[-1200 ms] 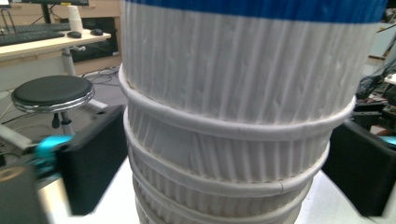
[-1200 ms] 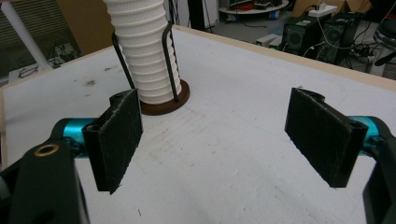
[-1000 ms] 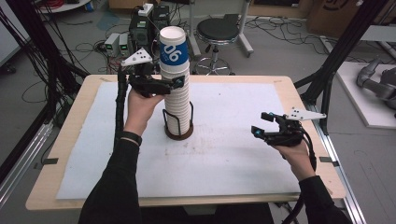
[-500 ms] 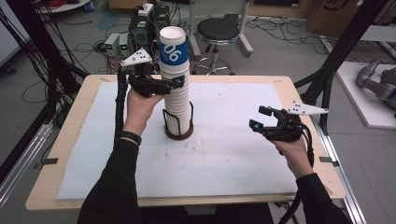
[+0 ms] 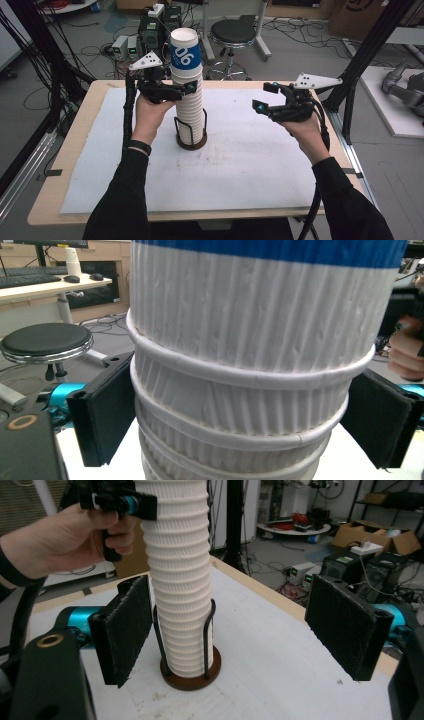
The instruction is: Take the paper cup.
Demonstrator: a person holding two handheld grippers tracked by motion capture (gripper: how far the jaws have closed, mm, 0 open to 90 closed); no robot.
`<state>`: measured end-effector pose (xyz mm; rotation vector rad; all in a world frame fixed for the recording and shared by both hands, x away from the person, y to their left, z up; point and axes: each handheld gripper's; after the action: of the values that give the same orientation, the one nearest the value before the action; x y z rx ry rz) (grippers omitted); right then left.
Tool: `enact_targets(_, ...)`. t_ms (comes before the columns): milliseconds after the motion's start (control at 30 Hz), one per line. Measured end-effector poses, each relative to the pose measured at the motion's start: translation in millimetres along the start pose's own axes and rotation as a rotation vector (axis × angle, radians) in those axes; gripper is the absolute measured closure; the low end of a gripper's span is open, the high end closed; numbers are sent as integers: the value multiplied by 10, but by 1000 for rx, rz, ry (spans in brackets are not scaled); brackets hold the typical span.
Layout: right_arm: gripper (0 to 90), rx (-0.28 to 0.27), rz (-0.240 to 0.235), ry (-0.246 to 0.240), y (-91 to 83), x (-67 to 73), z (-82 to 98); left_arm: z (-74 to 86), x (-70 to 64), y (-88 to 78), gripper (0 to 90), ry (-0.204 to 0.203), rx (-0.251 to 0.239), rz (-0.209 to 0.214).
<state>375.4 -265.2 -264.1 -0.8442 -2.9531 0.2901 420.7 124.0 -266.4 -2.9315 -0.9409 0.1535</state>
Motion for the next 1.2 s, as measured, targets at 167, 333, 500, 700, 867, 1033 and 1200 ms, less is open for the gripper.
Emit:
enact_targets(167,199,-6,-34,-41,235,30,-307,-1,0,-1,107,3,2,0)
enact_targets(333,199,-5,-63,-66,435,62,-525,0,-2,2,107,2,1,0)
enact_targets(500,199,-23,-94,-47,570,75,-694,-1,-5,1,107,1,0,-1)
enact_targets(700,198,-72,-135,13,734,53,-928,-4,-1,-1,107,4,4,1)
enact_targets(867,198,-86,-154,11,878,113,-1110,-4,-5,3,107,1,1,-2)
enact_targets(1033,198,-90,-180,8,1030,191,-1281,-5,-6,0,107,3,4,-2)
enact_targets(1200,198,-61,-175,5,1192,239,-1374,-5,-6,1,108,5,5,-1)
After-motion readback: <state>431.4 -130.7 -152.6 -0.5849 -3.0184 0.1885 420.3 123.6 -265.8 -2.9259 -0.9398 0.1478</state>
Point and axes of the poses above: each handheld gripper's, and its own axes: y roughly forward along the jaws, z roughly out of its underside, x roughly to its left, and after that the axes turned 3 degrees about -x, right-handed
